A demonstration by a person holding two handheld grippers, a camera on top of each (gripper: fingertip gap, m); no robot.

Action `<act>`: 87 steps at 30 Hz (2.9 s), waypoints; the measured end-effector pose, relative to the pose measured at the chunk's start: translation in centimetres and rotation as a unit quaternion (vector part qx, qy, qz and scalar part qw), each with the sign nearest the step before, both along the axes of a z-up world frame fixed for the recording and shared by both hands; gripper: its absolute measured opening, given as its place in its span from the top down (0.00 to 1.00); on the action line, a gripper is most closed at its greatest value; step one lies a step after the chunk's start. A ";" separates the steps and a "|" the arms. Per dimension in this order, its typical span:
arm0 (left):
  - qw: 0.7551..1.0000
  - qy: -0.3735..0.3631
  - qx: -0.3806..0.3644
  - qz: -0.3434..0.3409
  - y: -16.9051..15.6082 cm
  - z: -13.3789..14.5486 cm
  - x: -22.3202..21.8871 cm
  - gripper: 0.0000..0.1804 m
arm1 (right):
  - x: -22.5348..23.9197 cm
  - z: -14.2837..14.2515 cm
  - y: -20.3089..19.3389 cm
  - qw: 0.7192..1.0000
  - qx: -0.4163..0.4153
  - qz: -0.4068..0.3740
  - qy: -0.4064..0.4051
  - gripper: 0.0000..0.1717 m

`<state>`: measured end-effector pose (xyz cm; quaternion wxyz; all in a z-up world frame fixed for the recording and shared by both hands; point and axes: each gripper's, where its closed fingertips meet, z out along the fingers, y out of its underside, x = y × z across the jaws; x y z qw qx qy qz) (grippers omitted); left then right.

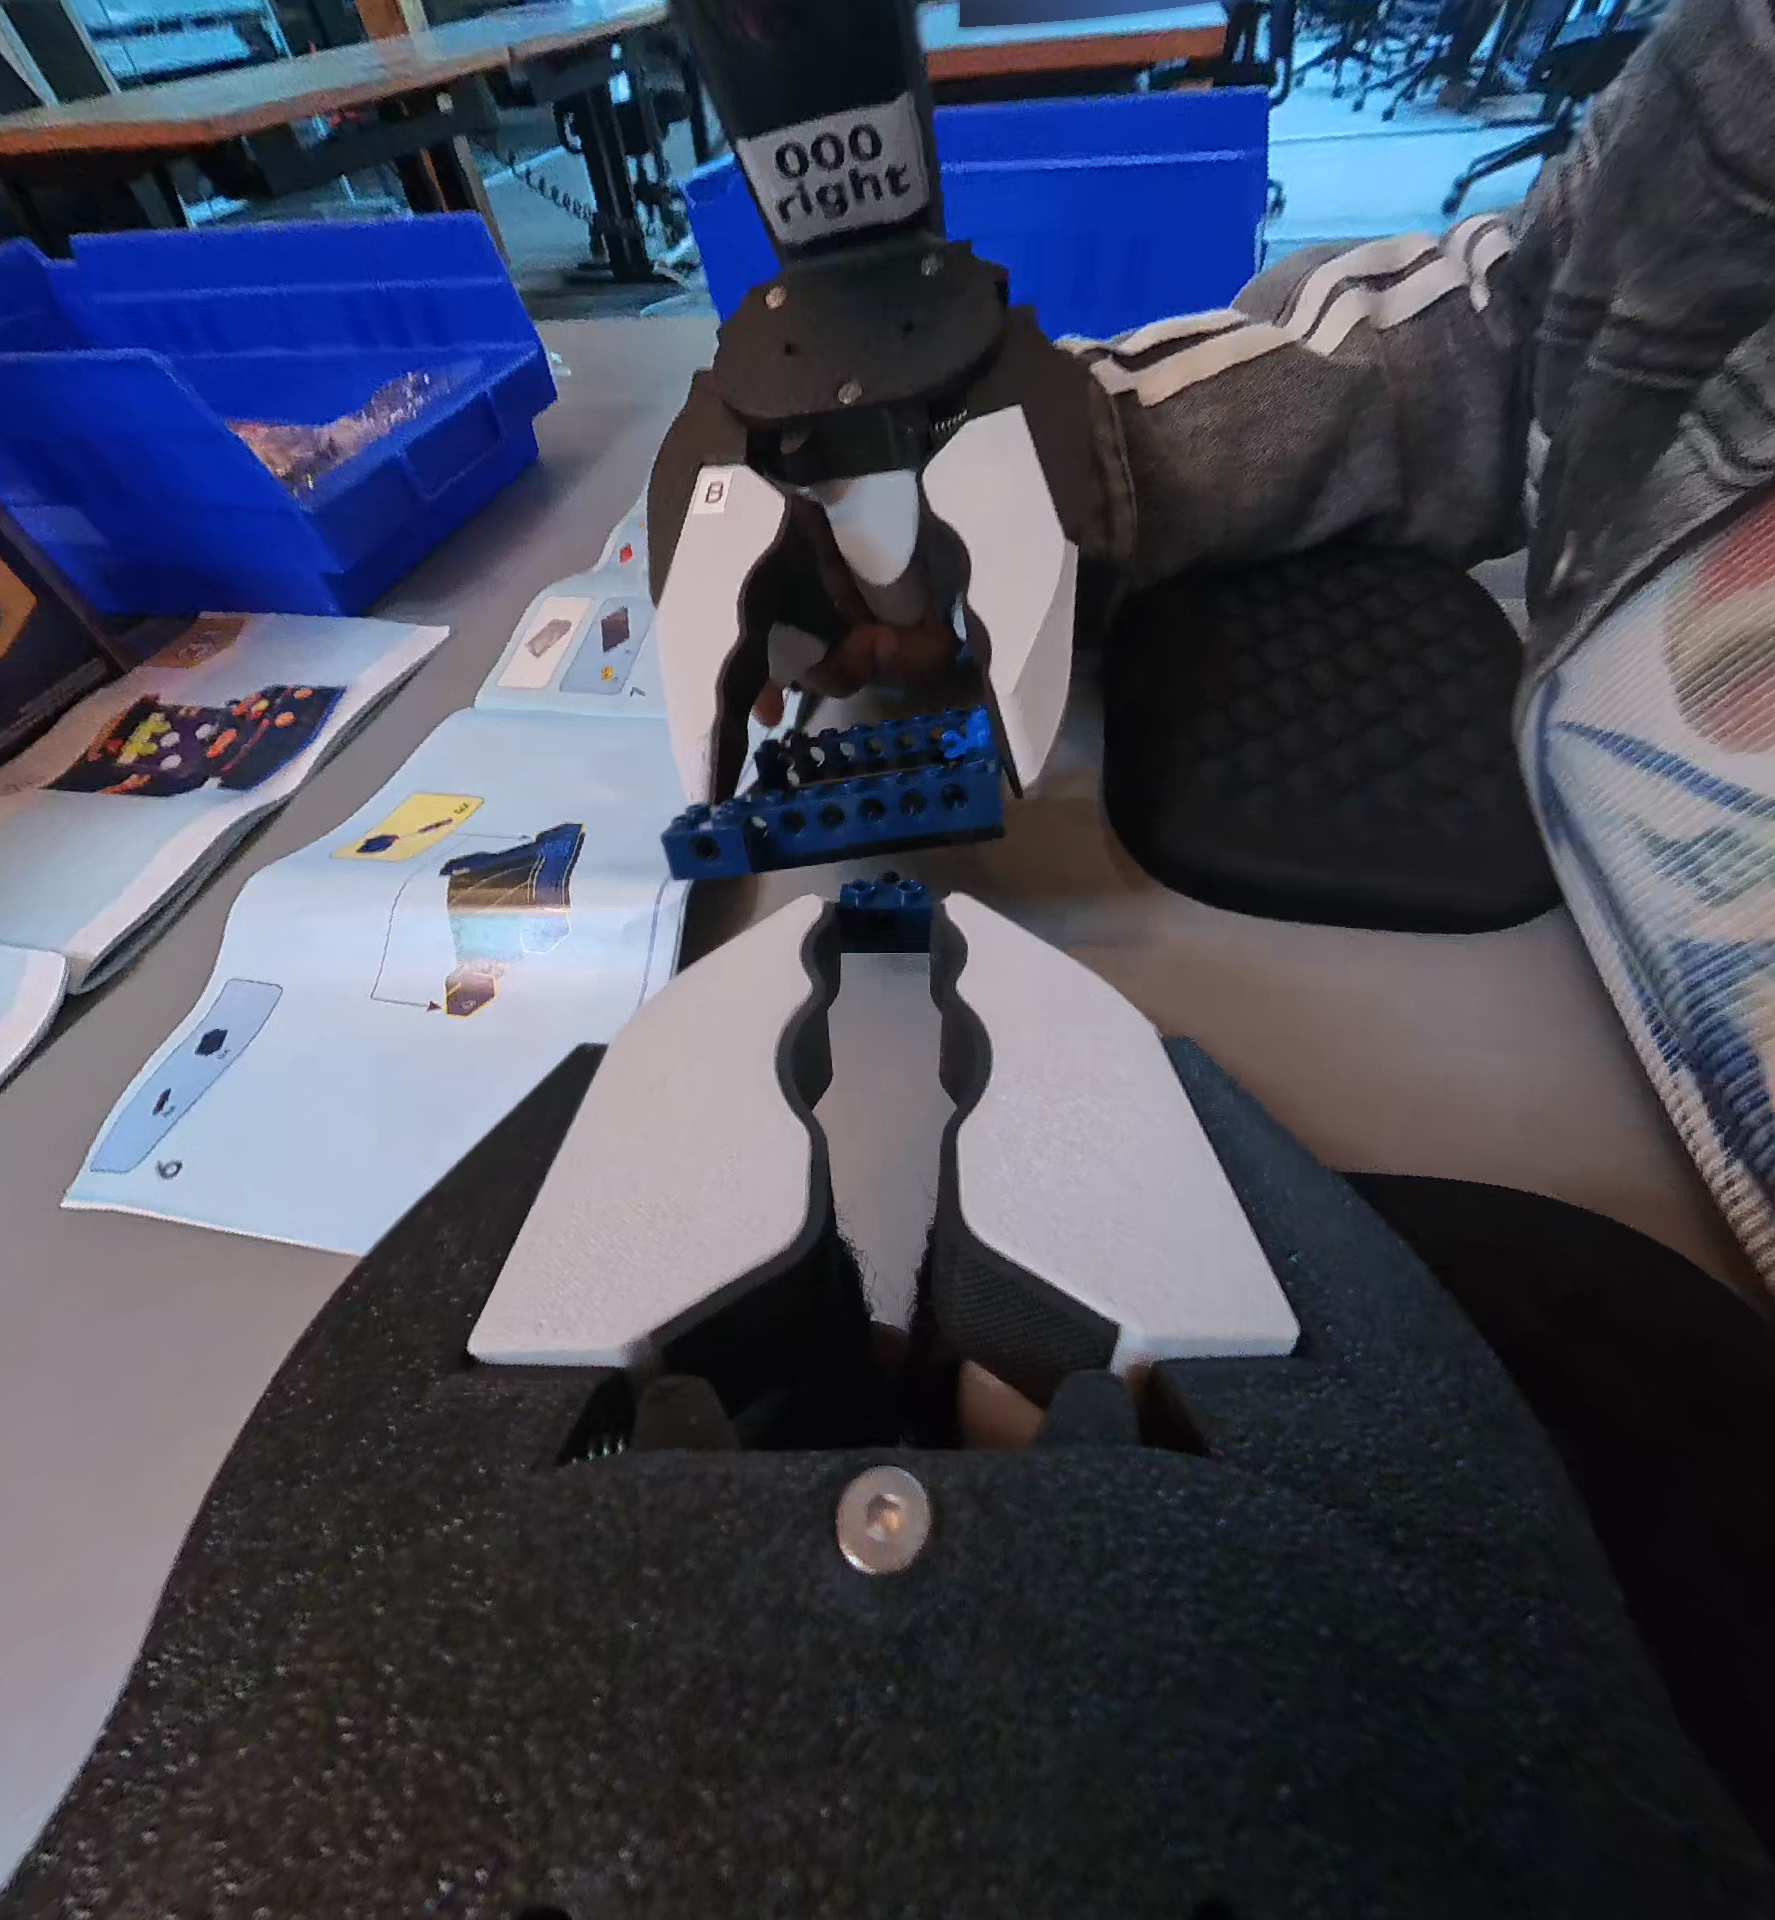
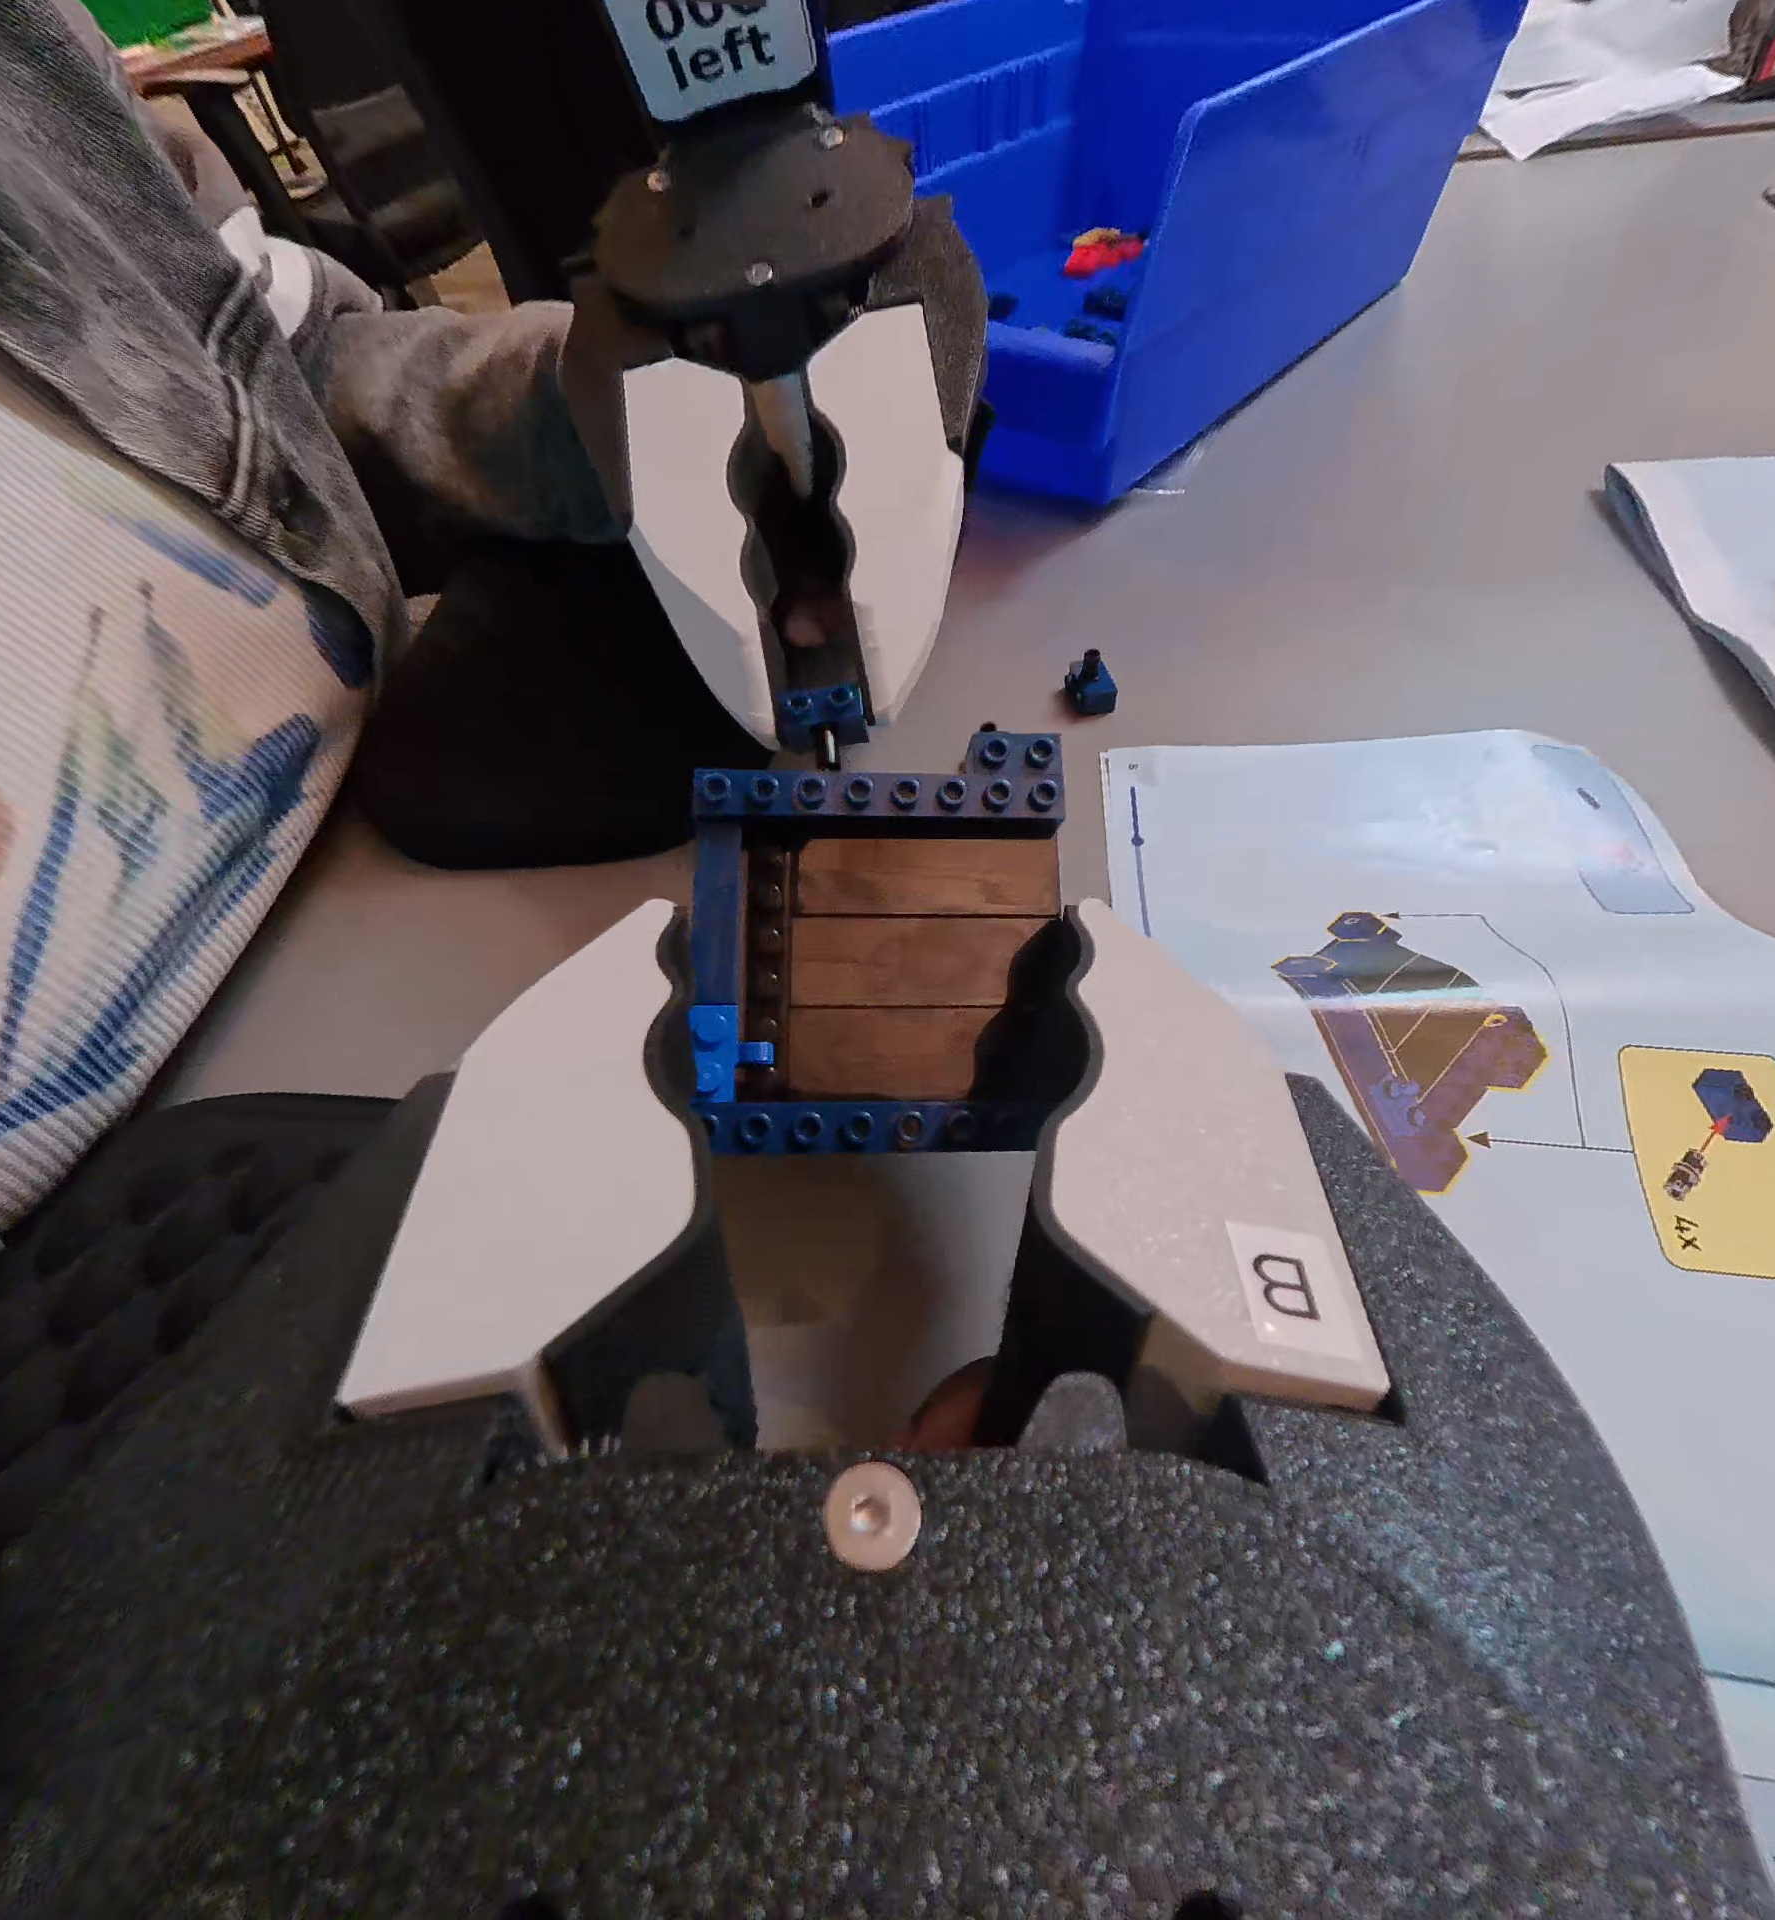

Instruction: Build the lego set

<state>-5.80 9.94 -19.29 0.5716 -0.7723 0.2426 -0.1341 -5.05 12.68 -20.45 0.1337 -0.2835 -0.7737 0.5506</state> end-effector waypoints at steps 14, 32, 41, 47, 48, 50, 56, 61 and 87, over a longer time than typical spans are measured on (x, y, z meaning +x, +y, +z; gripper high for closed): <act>1.000 -0.004 -0.001 -0.011 0.1 0.0 0.5 0.91 | -0.6 -0.9 0.1 0.997 0.071 -0.019 0.019 0.61; 0.999 -0.001 -0.034 -0.022 0.0 -0.8 1.0 0.91 | -0.7 -1.3 0.1 0.993 0.110 -0.029 0.038 0.61; 0.987 0.002 -0.158 -0.020 0.6 -3.9 1.1 0.91 | -0.4 -4.0 0.9 0.984 0.177 -0.028 -0.015 0.61; 0.979 0.004 -0.202 -0.036 0.9 -5.0 1.4 0.91 | -0.1 -4.7 1.2 0.982 0.179 -0.027 -0.049 0.61; 0.978 0.001 -0.204 -0.038 0.9 -5.0 1.4 0.91 | -0.1 -4.8 1.2 0.981 0.182 -0.026 -0.053 0.61; 0.978 0.000 -0.207 -0.035 1.0 -5.0 1.4 0.91 | 0.1 -4.7 1.2 0.979 0.190 -0.022 -0.076 0.59; 0.978 0.007 -0.203 -0.037 0.9 -5.0 1.4 0.91 | -0.5 -4.4 0.4 0.964 0.252 -0.017 -0.079 0.52; 0.982 -0.013 -0.181 -0.045 0.8 -4.2 1.5 0.91 | -1.2 -5.1 -0.2 0.966 0.235 -0.015 -0.104 0.54; 0.986 0.099 -0.091 0.100 -7.2 5.7 -2.3 0.91 | -2.5 5.9 -8.4 0.986 -0.101 0.041 0.125 0.60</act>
